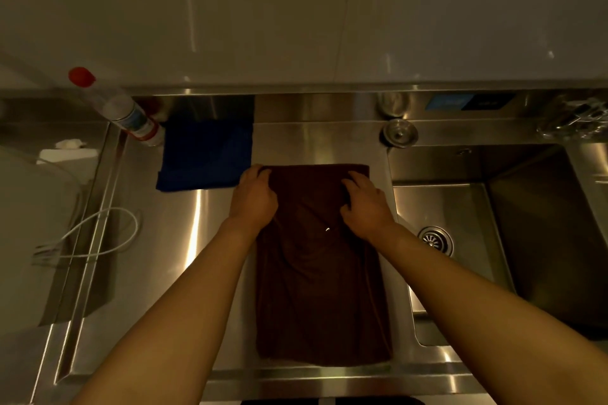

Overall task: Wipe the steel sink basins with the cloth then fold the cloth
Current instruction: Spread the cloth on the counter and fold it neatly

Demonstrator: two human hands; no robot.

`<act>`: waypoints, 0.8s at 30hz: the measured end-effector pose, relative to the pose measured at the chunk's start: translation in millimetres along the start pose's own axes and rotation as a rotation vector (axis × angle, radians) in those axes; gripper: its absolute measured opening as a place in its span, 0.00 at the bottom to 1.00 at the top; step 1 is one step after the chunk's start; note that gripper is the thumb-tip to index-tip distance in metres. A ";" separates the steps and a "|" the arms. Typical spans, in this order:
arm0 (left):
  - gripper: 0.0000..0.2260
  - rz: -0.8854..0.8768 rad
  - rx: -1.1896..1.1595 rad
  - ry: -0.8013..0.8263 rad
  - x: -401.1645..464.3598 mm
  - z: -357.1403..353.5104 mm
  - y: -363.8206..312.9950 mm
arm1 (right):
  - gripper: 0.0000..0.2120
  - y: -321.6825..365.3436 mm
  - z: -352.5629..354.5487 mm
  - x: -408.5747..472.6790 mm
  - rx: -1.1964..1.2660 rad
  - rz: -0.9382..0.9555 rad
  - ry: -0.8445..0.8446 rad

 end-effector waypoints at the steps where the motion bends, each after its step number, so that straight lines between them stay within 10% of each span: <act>1: 0.21 -0.008 -0.002 -0.001 -0.2 0.1 -1.1 | 0.33 -2.3 -1.3 0.7 0.002 -0.002 0.003; 24: 0.21 -0.221 0.046 0.075 -85.7 -12.6 8.0 | 0.27 -4.9 5.9 -32.2 0.000 0.168 -0.086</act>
Point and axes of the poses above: each hand's wrist, its own x-axis towards the middle knuckle, its own z-axis out of the back of the hand, y = z × x, the point moved 8 cm from there along x, towards the middle knuckle, and after that the axes turned 11 degrees about z, right-handed, at the moved point
